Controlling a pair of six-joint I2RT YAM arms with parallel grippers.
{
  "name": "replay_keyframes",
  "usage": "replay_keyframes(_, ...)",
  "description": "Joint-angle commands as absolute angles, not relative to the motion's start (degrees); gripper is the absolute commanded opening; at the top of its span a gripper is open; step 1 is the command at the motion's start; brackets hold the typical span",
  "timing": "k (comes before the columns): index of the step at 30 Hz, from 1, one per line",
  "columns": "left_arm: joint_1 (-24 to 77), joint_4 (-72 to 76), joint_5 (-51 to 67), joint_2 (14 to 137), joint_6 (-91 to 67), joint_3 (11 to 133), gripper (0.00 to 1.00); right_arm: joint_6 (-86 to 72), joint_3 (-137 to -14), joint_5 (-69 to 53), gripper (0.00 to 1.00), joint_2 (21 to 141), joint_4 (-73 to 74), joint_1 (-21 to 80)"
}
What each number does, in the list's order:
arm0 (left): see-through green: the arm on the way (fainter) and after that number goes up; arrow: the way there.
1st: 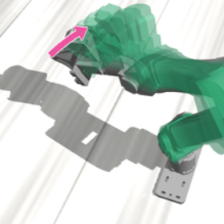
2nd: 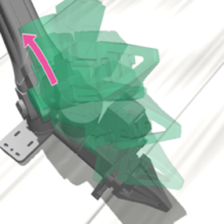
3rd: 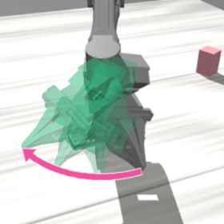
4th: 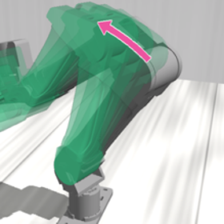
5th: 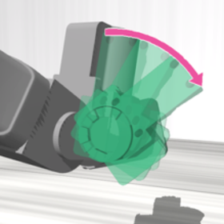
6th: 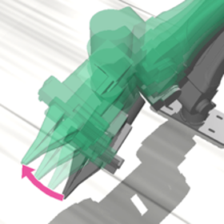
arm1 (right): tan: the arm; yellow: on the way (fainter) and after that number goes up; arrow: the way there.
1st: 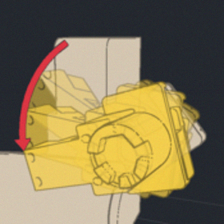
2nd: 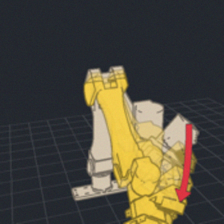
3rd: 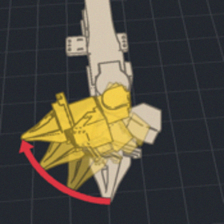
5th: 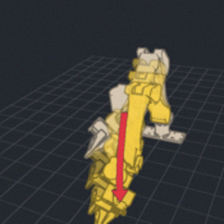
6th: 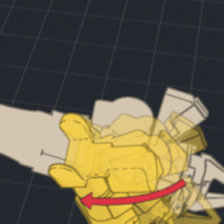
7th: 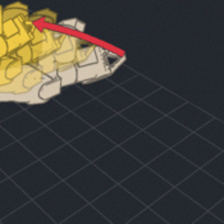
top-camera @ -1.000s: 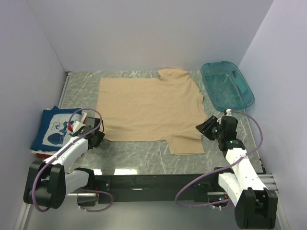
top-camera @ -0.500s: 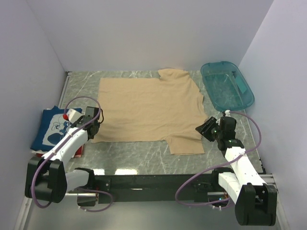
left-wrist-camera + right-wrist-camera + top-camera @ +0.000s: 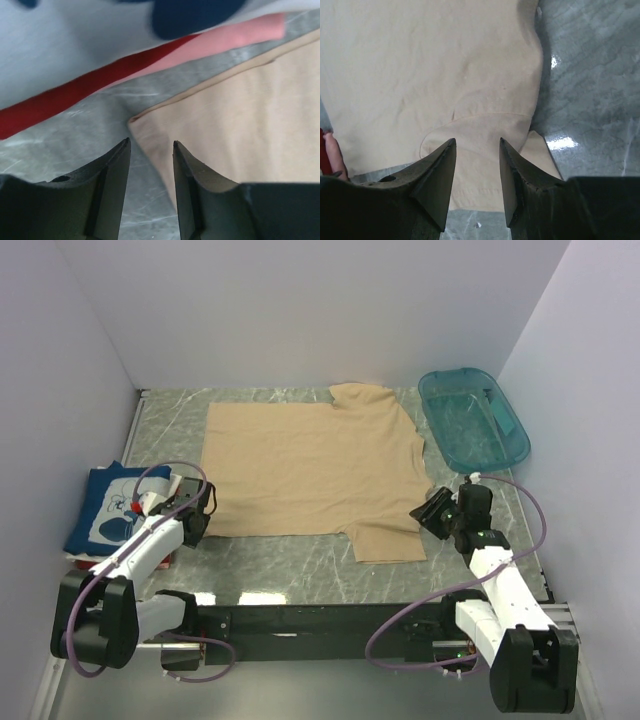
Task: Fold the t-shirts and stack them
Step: Fold the tshirt
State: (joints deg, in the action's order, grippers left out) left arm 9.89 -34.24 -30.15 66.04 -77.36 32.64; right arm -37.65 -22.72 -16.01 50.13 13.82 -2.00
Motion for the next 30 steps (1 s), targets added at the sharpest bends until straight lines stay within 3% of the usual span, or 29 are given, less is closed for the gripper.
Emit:
replay_keyframes(1, 9.76, -37.79, -29.53, 65.39, -82.08, 32.52, 0.45, -37.70, -25.58, -13.71, 0.47, 48.17, 16.26, -1.67)
replay_keyframes(18, 8.44, -36.65, -30.58, 73.65, -84.90, 34.01, 0.42, -37.18, -25.14, -15.21, 0.46, 49.48, 15.82, -1.76)
replay_keyframes(20, 8.26, -36.30, -30.67, 74.96, -84.81, 34.19, 0.37, -37.27, -25.22, -15.21, 0.46, 49.48, 15.99, -1.76)
replay_keyframes(23, 8.17, -35.77, -31.29, 76.37, -84.55, 34.28, 0.16, -37.09, -25.31, -14.68, 0.46, 49.05, 16.61, -1.76)
replay_keyframes(26, 8.00, -36.38, -31.90, 76.47, -84.29, 34.80, 0.03, -37.26, -25.23, -14.15, 0.46, 48.34, 17.49, -1.84)
replay_keyframes(30, 7.91, -37.09, -32.87, 74.36, -82.71, 35.68, 0.01, -37.97, -25.31, -13.36, 0.46, 47.90, 19.59, -1.85)
